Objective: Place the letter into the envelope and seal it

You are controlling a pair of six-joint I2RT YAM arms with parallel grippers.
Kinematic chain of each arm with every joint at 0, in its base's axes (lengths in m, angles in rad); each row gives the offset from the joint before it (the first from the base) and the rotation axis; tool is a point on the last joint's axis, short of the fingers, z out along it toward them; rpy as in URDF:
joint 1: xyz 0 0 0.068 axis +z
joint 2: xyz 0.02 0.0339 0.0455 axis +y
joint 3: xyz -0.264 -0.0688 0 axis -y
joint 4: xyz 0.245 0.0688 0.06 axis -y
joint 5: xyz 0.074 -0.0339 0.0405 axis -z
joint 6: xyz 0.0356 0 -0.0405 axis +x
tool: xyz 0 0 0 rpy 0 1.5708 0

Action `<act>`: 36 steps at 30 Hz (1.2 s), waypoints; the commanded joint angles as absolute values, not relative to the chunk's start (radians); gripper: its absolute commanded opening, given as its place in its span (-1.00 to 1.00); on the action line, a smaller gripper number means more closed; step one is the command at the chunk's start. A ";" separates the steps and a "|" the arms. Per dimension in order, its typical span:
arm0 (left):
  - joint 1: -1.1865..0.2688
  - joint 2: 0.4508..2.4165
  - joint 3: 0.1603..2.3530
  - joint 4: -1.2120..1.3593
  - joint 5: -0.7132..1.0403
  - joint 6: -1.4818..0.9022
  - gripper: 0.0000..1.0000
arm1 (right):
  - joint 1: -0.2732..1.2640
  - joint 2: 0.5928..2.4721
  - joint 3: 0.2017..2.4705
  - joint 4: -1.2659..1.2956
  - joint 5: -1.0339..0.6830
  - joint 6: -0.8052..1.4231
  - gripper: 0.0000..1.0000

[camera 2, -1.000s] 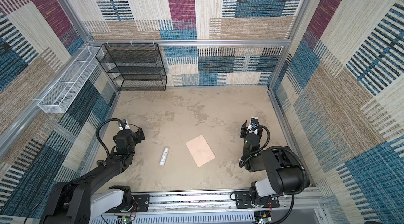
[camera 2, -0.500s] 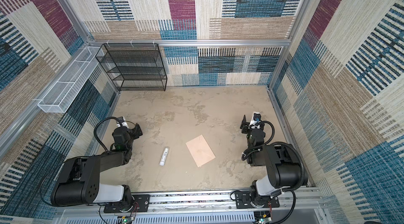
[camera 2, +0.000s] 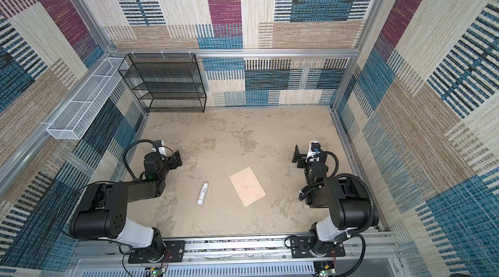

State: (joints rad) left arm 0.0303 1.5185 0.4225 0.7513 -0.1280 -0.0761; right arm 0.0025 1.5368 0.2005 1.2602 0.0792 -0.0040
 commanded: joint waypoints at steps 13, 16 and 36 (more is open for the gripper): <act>0.029 1.513 0.430 0.756 -0.125 -0.057 0.98 | 0.003 1.537 0.202 1.302 0.069 -0.001 0.99; 0.028 1.513 0.430 0.756 -0.126 -0.057 0.98 | 0.003 1.537 0.201 1.302 0.069 -0.001 0.99; 0.029 1.514 0.430 0.756 -0.126 -0.057 0.98 | 0.003 1.537 0.200 1.303 0.069 -0.003 0.99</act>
